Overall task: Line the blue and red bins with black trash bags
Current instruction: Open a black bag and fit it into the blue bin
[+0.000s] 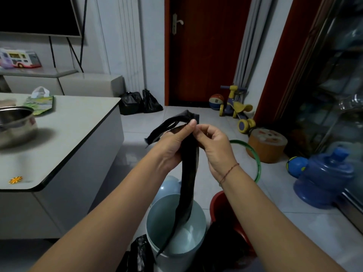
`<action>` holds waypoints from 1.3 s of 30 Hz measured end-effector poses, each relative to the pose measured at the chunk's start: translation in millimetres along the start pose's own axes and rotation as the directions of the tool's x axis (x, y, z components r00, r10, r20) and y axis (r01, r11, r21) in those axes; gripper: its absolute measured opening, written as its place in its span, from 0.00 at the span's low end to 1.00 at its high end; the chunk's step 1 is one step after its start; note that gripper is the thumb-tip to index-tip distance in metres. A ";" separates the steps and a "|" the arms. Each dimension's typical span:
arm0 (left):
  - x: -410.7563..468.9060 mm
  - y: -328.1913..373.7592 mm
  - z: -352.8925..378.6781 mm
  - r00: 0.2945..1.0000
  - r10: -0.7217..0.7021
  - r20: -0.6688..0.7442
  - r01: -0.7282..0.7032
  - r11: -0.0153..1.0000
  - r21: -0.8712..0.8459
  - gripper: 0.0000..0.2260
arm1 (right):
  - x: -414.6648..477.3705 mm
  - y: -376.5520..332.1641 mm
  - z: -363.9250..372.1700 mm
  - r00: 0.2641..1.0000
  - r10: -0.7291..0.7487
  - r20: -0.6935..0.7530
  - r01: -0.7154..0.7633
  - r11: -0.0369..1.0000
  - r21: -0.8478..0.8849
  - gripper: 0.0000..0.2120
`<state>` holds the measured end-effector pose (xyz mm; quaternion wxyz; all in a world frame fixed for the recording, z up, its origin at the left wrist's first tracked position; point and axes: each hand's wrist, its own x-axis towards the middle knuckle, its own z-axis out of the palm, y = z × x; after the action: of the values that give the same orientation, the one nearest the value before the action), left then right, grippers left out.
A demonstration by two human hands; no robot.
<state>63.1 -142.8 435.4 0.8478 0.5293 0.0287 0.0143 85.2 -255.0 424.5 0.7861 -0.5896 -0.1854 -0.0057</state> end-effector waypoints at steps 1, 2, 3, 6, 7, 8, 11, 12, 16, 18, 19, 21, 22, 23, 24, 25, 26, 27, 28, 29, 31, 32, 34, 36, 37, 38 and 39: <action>0.2 -4.1 -1.1 1.000 -0.018 -0.004 0.018 1.000 0.001 0.28 | -1.1 3.5 -1.1 1.000 0.007 0.005 -0.007 1.000 -0.005 0.02; 0.4 -8.1 -2.6 0.999 -0.033 -0.008 0.033 0.999 -0.003 0.28 | -2.3 7.0 -2.2 1.000 0.017 0.011 -0.017 1.000 -0.009 0.03; 0.9 -11.6 -4.4 0.999 -0.046 -0.013 0.046 0.999 -0.012 0.27 | -3.3 10.3 -3.2 0.999 0.029 0.022 -0.029 1.000 -0.012 0.04; 0.3 -19.0 -9.6 0.998 -0.061 -0.030 0.059 0.997 -0.042 0.26 | -5.7 19.8 -6.7 0.997 0.064 0.051 -0.063 0.998 -0.008 0.06; 0.2 -21.4 -11.4 0.998 -0.056 -0.028 0.055 0.998 -0.044 0.26 | -6.5 23.0 -8.5 0.996 0.074 0.052 -0.074 0.997 0.002 0.07; -0.2 -23.7 -13.2 0.998 -0.054 -0.022 0.053 0.997 -0.050 0.26 | -7.2 26.0 -10.5 0.995 0.083 0.050 -0.084 0.996 0.017 0.07; 0.0 -28.4 -19.2 0.998 -0.062 0.007 0.063 0.994 -0.085 0.25 | -8.1 32.3 -17.3 0.993 0.109 0.045 -0.113 0.990 0.089 0.06; 0.1 -29.4 -21.6 0.998 -0.064 0.019 0.065 0.994 -0.093 0.26 | -7.9 33.6 -20.3 0.992 0.117 0.035 -0.120 0.987 0.104 0.06; 5.1 -33.5 -37.4 0.997 -0.057 -0.059 0.050 0.991 -0.123 0.24 | -3.5 38.2 -36.3 0.985 0.163 -0.050 -0.154 0.976 0.152 0.06; 8.0 -34.5 -50.0 0.990 -0.055 -0.132 0.045 0.996 -0.079 0.19 | -1.2 39.7 -48.7 0.973 0.208 -0.101 -0.190 0.967 0.169 0.06; 9.3 -34.7 -56.7 0.984 -0.061 -0.169 0.051 0.997 -0.058 0.17 | -0.1 39.9 -55.7 0.966 0.232 -0.119 -0.207 0.960 0.191 0.05; 11.8 -35.2 -70.2 0.967 -0.082 -0.242 0.069 0.996 -0.061 0.13 | 2.4 40.2 -69.4 0.949 0.282 -0.142 -0.240 0.937 0.256 0.05; 13.0 -35.6 -75.8 0.959 -0.092 -0.268 0.075 0.995 -0.072 0.12 | 2.9 40.1 -74.7 0.940 0.304 -0.154 -0.256 0.927 0.273 0.06; 14.3 -36.2 -80.2 0.954 -0.094 -0.285 0.074 0.994 -0.077 0.11 | 3.2 40.8 -78.5 0.930 0.325 -0.170 -0.272 0.923 0.272 0.06; 15.1 -36.7 -83.5 0.952 -0.087 -0.292 0.068 0.995 -0.073 0.11 | 3.4 42.4 -81.0 0.921 0.342 -0.188 -0.289 0.921 0.260 0.07; 15.6 -37.5 -85.3 0.953 -0.077 -0.295 0.060 0.996 -0.064 0.11 | 3.2 43.4 -81.9 0.913 0.358 -0.197 -0.305 0.917 0.256 0.07; 16.0 -38.6 -86.1 0.953 -0.069 -0.296 0.056 0.997 -0.055 0.12 | 3.1 44.6 -82.2 0.908 0.373 -0.191 -0.316 0.909 0.273 0.08; 15.9 -39.6 -86.5 0.953 -0.068 -0.295 0.056 0.997 -0.048 0.13 | 3.5 45.7 -82.9 0.905 0.389 -0.174 -0.325 0.894 0.308 0.08; 15.5 -40.4 -86.6 0.954 -0.070 -0.292 0.061 0.997 -0.040 0.14 | 4.0 46.5 -83.8 0.903 0.404 -0.150 -0.333 0.875 0.351 0.09; 14.7 -40.8 -86.8 0.957 -0.076 -0.280 0.071 0.997 -0.030 0.15 | 4.5 46.9 -85.1 0.901 0.417 -0.122 -0.345 0.857 0.383 0.09; 11.7 -41.4 -87.0 0.969 -0.103 -0.223 0.108 0.994 0.012 0.15 | 4.5 48.3 -88.8 0.904 0.419 -0.084 -0.362 0.856 0.370 0.08; 9.3 -41.5 -86.9 0.976 -0.119 -0.182 0.131 0.990 0.052 0.17 | 3.4 49.3 -89.6 0.910 0.408 -0.075 -0.365 0.873 0.324 0.09; 4.9 -43.1 -85.7 0.984 -0.140 -0.111 0.157 0.974 0.163 0.21 | 0.7 52.7 -89.2 0.917 0.393 -0.064 -0.374 0.905 0.202 0.16; 2.3 -46.0 -82.9 0.985 -0.153 -0.076 0.167 0.960 0.225 0.24 | -2.5 55.2 -86.5 0.911 0.406 -0.076 -0.399 0.913 0.089 0.13; 1.6 -47.3 -81.1 0.985 -0.159 -0.074 0.172 0.960 0.223 0.24 | -3.8 55.7 -84.5 0.904 0.420 -0.080 -0.418 0.907 0.045 0.10; 1.5 -48.5 -79.2 0.983 -0.161 -0.084 0.175 0.962 0.210 0.23 | -4.6 56.4 -82.7 0.898 0.434 -0.077 -0.434 0.901 0.020 0.09; 1.8 -49.5 -78.0 0.982 -0.153 -0.109 0.172 0.966 0.194 0.21 | -4.4 58.1 -82.3 0.890 0.449 -0.077 -0.449 0.893 0.010 0.08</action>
<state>59.6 -94.5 356.7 0.7856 0.6074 0.1129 -0.0336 117.8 -314.6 350.0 0.7704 -0.6189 -0.0138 0.1524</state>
